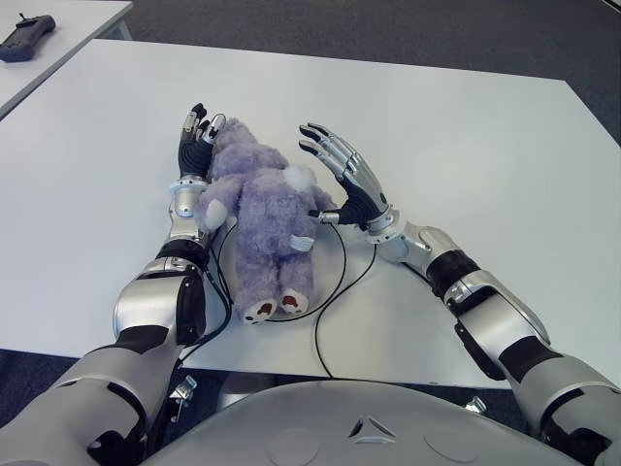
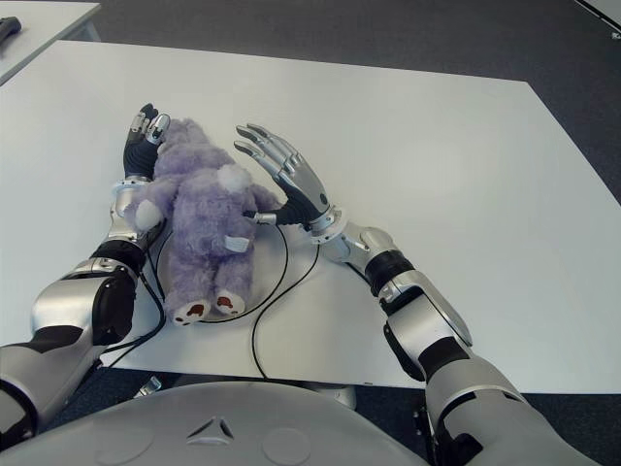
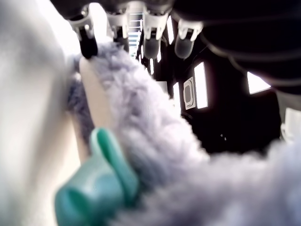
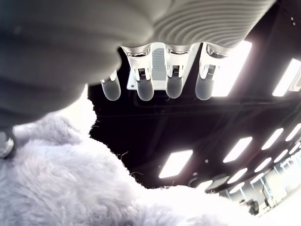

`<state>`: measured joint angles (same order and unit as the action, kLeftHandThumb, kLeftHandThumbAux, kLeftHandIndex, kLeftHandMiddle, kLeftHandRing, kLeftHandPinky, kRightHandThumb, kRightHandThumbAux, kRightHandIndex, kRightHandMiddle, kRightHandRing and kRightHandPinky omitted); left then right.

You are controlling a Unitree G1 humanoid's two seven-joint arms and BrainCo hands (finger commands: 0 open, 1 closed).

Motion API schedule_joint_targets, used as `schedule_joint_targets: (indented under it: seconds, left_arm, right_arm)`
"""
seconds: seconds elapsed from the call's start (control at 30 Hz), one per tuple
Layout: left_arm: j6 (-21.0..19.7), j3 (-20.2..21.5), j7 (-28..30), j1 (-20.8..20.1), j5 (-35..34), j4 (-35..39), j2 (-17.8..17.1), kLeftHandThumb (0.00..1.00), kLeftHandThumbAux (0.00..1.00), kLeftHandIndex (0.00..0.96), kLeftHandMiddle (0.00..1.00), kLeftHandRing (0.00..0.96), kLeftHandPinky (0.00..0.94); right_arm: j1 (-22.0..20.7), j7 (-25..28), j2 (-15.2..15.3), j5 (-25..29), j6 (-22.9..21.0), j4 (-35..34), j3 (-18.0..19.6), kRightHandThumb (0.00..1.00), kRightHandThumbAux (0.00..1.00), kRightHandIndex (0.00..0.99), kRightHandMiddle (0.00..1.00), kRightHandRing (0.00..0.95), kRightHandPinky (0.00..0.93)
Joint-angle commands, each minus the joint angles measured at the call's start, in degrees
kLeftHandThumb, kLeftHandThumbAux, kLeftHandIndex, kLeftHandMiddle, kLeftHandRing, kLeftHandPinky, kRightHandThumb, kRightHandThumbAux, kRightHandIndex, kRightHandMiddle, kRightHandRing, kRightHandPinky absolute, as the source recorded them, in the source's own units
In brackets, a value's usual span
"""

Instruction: Put the doll into the plate.

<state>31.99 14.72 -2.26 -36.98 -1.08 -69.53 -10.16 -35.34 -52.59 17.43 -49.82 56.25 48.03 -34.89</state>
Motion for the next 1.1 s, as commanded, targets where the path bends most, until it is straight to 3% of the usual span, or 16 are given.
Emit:
schedule_joint_targets:
  seconds: [0.03,0.63,0.93,1.1]
  left_arm:
    - [-7.2,-0.2,0.6,12.1,0.5,-7.9,5.1,0.000,0.428,0.031,0.049,0.000,0.000]
    - [-7.1,-0.5,0.4,12.2,0.7,-7.9,5.0,0.000,0.428,0.025,0.047,0.000,0.000]
    - [-7.1,-0.5,0.3,12.2,0.8,-7.9,5.0,0.000,0.436,0.030,0.050,0.000,0.000]
    - [-7.0,-0.4,0.2,12.2,0.7,-7.9,4.9,0.000,0.426,0.031,0.057,0.004,0.000]
  right_arm:
    - [10.1,0.7,-1.4,-3.9,-1.9,5.4,-5.0,0.135,0.276,0.000,0.000,0.000,0.000]
    - [10.6,2.1,-1.6,-3.5,-2.8,4.6,-4.7,0.095,0.246,0.000,0.000,0.000,0.000]
    - [10.1,2.7,-2.3,-1.9,-1.4,4.7,-4.0,0.061,0.306,0.000,0.000,0.000,0.000]
    - [7.3,3.9,-3.7,1.4,1.5,7.8,-2.2,0.027,0.360,0.000,0.000,0.000,0.000]
